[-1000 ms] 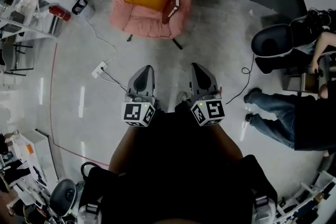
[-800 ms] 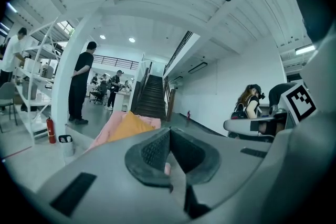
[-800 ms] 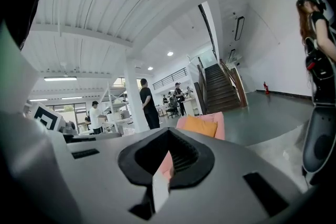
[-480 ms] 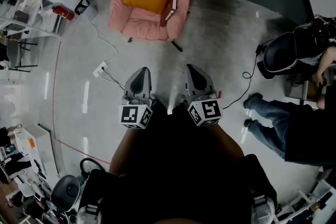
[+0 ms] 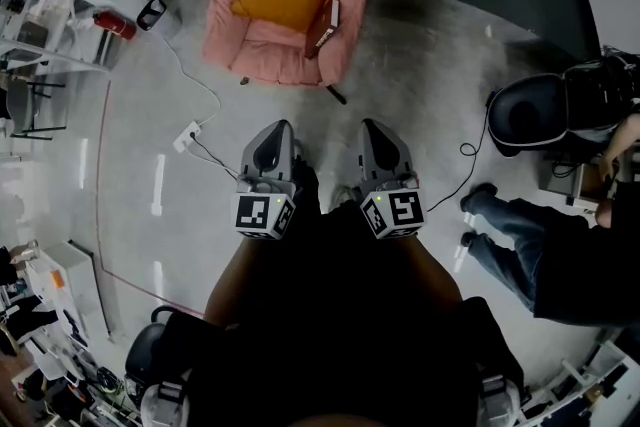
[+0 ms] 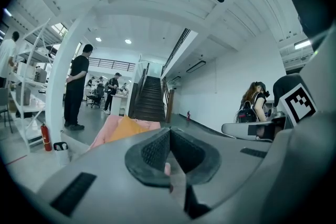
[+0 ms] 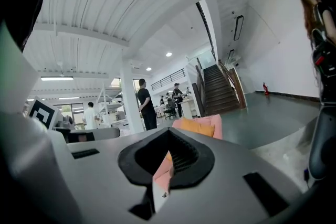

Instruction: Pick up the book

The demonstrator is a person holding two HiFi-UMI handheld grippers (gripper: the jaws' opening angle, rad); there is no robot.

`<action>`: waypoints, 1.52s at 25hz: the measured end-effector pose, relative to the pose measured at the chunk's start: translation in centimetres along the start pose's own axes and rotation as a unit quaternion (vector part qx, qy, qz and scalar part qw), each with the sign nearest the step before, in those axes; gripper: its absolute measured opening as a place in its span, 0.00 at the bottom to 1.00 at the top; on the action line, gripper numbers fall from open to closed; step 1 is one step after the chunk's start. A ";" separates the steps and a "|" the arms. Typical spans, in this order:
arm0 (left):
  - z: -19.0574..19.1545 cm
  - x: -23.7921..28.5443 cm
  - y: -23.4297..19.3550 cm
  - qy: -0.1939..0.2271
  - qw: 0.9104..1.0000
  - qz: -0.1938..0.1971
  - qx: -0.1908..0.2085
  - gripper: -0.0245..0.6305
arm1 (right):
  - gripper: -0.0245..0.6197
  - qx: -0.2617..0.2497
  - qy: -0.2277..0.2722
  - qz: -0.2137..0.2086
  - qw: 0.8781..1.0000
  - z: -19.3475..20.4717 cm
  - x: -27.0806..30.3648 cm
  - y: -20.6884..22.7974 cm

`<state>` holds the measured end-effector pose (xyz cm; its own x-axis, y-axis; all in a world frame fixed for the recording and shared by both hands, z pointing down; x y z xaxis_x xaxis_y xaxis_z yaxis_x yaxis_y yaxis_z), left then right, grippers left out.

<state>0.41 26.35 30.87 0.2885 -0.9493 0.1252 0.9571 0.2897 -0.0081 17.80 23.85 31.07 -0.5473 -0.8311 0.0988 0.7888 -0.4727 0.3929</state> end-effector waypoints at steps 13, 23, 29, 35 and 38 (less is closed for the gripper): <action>-1.8 7.7 -8.8 0.007 0.999 0.032 -0.017 0.05 | 0.04 -0.007 -0.001 0.045 0.999 -1.5 10.2 -0.8; -2.1 12.8 -15.9 0.005 0.998 0.068 -0.016 0.05 | 0.04 -0.007 -0.001 0.091 0.996 -1.3 17.3 -1.3; -1.9 15.1 -18.7 0.006 0.995 0.094 -0.017 0.05 | 0.04 -0.006 0.004 0.117 0.993 -1.0 20.5 -1.5; -1.7 16.5 -19.9 0.007 0.995 0.096 -0.028 0.05 | 0.04 -0.008 0.000 0.126 0.992 -1.0 22.3 -1.0; -1.6 17.5 -20.0 0.005 0.995 0.095 -0.028 0.05 | 0.04 -0.002 0.001 0.126 0.992 -0.9 23.3 -0.3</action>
<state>-13.61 3.81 31.67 0.4647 -0.8790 0.1066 0.8850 0.4574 -0.0864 5.04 4.38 32.45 -0.3314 -0.9238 0.1915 0.9016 -0.2503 0.3528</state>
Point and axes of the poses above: the fingertips, and each gripper's own axes: x forward along the fingers, y to its right, z out of its underside, the point moved 4 cm from there along -x, backward along the fingers, and after that the axes turned 8 degrees about x, right-handed, at the moved point
